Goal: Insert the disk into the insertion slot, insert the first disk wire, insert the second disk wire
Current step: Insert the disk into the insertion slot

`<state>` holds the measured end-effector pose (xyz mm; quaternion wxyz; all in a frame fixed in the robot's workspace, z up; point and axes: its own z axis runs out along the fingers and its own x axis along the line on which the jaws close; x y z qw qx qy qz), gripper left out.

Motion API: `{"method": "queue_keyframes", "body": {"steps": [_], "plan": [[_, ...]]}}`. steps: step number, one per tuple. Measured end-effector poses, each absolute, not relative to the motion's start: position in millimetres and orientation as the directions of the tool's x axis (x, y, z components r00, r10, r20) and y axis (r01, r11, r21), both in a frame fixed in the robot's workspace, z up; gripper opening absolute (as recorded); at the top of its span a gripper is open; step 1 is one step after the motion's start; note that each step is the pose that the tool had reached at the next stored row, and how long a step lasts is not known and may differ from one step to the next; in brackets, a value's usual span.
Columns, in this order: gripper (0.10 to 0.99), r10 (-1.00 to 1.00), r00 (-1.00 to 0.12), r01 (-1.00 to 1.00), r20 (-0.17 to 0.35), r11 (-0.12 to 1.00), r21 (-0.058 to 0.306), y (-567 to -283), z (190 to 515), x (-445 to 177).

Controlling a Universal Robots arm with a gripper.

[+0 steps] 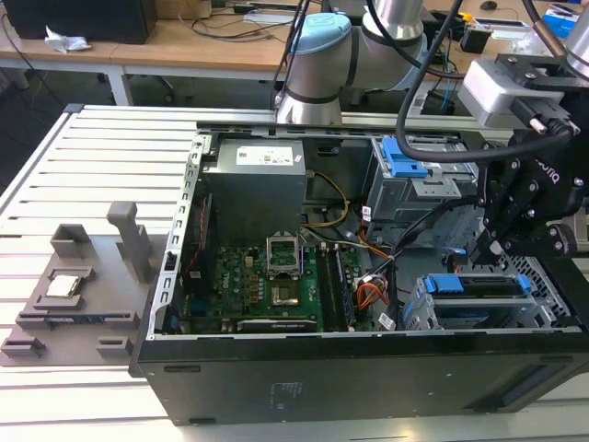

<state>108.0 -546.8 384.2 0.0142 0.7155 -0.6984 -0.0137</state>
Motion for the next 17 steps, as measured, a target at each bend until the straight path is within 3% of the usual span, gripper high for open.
{"method": "queue_keyframes", "body": {"steps": [17], "plan": [[0.106, -1.0, 0.013, -0.999, 0.0, -0.013, 0.041, -546.3, 378.6, 123.8]]}}
